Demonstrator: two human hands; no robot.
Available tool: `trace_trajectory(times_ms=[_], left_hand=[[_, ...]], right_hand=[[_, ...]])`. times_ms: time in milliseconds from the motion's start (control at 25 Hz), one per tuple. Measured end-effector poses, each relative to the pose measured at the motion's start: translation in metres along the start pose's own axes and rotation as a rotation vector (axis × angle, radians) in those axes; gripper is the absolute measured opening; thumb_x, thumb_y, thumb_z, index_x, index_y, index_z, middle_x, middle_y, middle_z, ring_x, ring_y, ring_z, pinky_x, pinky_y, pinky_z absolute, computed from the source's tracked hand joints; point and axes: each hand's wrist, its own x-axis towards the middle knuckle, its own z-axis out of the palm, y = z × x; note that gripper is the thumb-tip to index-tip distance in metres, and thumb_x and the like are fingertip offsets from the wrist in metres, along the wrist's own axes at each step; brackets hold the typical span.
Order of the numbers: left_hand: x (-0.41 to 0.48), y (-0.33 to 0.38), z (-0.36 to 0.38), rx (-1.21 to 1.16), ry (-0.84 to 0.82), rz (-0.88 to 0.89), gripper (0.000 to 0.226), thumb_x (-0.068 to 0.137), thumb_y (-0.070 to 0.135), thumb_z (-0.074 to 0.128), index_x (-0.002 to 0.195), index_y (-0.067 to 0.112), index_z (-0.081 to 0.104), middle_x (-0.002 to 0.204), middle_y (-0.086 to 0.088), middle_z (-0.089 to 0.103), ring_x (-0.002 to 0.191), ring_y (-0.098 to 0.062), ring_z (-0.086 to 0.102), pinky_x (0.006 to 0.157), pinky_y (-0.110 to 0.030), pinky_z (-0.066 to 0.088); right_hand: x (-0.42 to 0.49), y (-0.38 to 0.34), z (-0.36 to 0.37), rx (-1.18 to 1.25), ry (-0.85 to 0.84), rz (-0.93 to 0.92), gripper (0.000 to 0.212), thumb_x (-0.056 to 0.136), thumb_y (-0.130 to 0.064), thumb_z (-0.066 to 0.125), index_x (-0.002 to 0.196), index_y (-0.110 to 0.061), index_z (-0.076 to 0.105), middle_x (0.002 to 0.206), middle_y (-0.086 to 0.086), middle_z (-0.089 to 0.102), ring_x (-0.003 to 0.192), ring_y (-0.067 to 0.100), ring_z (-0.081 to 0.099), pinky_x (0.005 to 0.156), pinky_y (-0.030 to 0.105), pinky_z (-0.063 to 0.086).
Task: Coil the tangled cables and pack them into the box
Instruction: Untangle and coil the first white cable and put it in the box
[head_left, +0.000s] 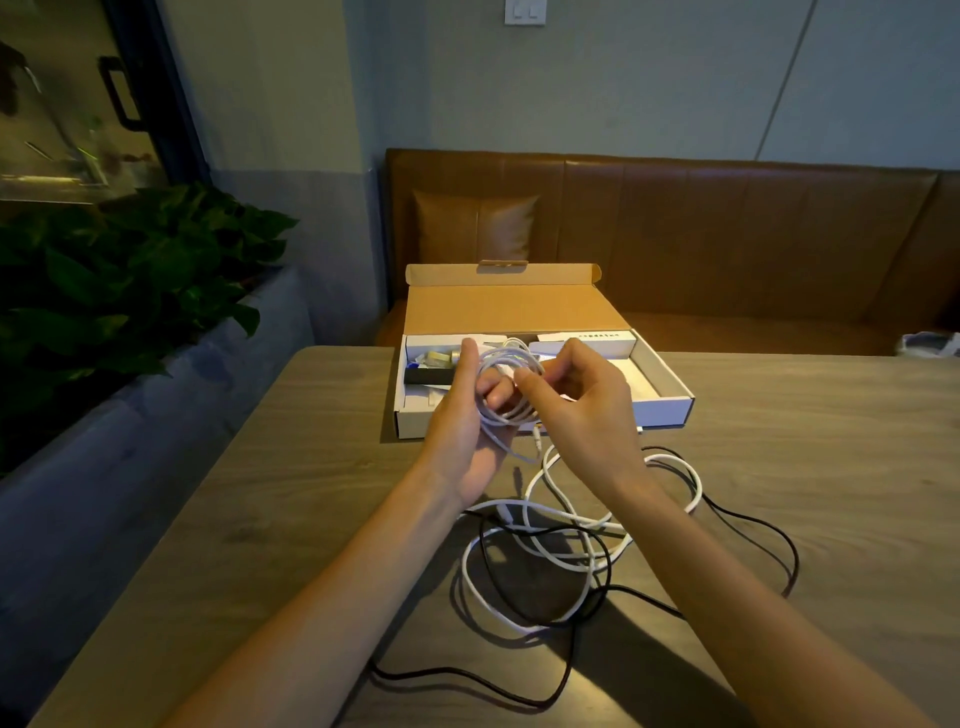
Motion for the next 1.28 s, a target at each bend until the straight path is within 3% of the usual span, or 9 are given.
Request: trace_trajectory(times_ms=[120,280,360,480,640,840,1000,1120,1280], left_hand=[[0.002,0.005,-0.004,0.07,0.106,-0.012,0.044,0.098,0.051,0.05,0.095,0.013,0.07,0.086,-0.01,0.074,0.092,-0.024,0.072,0.088,-0.04,0.058],[0.006,0.018,-0.01,-0.034,0.168,-0.004,0.027,0.097,0.038,0.061,0.086,0.013,0.063,0.085,-0.01,0.061,0.08,-0.022,0.065,0.063,-0.035,0.06],[0.01,0.025,-0.015,-0.086,0.191,-0.003,0.022,0.095,0.034,0.064,0.086,0.014,0.062,0.096,-0.014,0.054,0.09,-0.026,0.058,0.058,-0.036,0.059],[0.013,0.036,-0.021,-0.048,0.214,0.032,0.023,0.092,0.034,0.067,0.08,0.016,0.06,0.085,-0.011,0.052,0.084,-0.024,0.054,0.067,-0.037,0.059],[0.015,0.048,-0.033,0.216,0.201,0.046,0.032,0.093,0.036,0.068,0.067,0.019,0.062,0.061,-0.002,0.052,0.064,-0.016,0.052,0.074,-0.033,0.052],[0.015,0.036,-0.033,0.62,-0.021,0.021,0.027,0.097,0.038,0.061,0.088,0.012,0.067,0.058,0.001,0.038,0.056,-0.011,0.038,0.062,-0.026,0.04],[0.014,0.026,-0.027,0.758,-0.027,0.053,0.039,0.098,0.048,0.055,0.094,0.011,0.063,0.063,-0.002,0.038,0.061,-0.013,0.042,0.073,-0.033,0.045],[0.017,0.019,-0.026,0.787,0.071,0.091,0.046,0.098,0.054,0.051,0.099,0.012,0.069,0.081,-0.015,0.054,0.084,-0.027,0.058,0.092,-0.046,0.053],[0.013,0.015,-0.018,0.753,0.125,0.09,0.054,0.101,0.06,0.035,0.093,0.019,0.069,0.092,-0.021,0.068,0.094,-0.032,0.068,0.089,-0.04,0.055]], right_hand=[[0.003,-0.001,-0.001,-0.007,-0.154,0.057,0.017,0.093,-0.028,0.07,0.096,-0.015,0.061,0.087,0.003,0.071,0.08,0.016,0.073,0.066,0.028,0.062],[0.013,0.007,-0.011,0.173,-0.348,0.276,0.04,0.096,-0.052,0.054,0.127,-0.027,0.053,0.103,-0.003,0.073,0.094,0.013,0.072,0.079,0.027,0.059],[0.012,0.016,-0.015,-0.009,-0.568,0.227,0.05,0.095,-0.065,0.044,0.129,-0.031,0.055,0.112,-0.01,0.07,0.105,0.009,0.067,0.091,0.03,0.053],[0.007,0.028,-0.013,-0.418,-0.816,0.052,0.039,0.094,-0.057,0.056,0.114,-0.026,0.069,0.106,-0.011,0.071,0.099,0.006,0.064,0.089,0.035,0.053],[0.017,0.022,-0.025,-0.341,-0.651,-0.014,0.023,0.095,-0.039,0.065,0.101,-0.021,0.078,0.086,-0.006,0.073,0.079,0.015,0.066,0.073,0.041,0.057],[0.022,0.009,-0.033,0.097,-0.348,0.127,0.009,0.091,-0.017,0.072,0.098,-0.014,0.077,0.084,0.013,0.072,0.065,0.02,0.065,0.07,0.034,0.06],[0.014,0.006,-0.019,0.183,-0.304,0.1,0.017,0.094,-0.018,0.068,0.108,-0.013,0.077,0.097,0.004,0.077,0.077,0.017,0.07,0.072,0.028,0.059],[0.009,0.009,-0.014,0.018,-0.362,-0.027,0.022,0.097,-0.017,0.062,0.115,-0.019,0.076,0.1,0.0,0.073,0.09,0.012,0.067,0.072,0.025,0.057],[0.008,0.012,-0.007,-0.145,-0.421,-0.064,0.022,0.098,-0.018,0.061,0.114,-0.025,0.076,0.125,-0.006,0.061,0.118,0.01,0.055,0.09,0.027,0.054]])
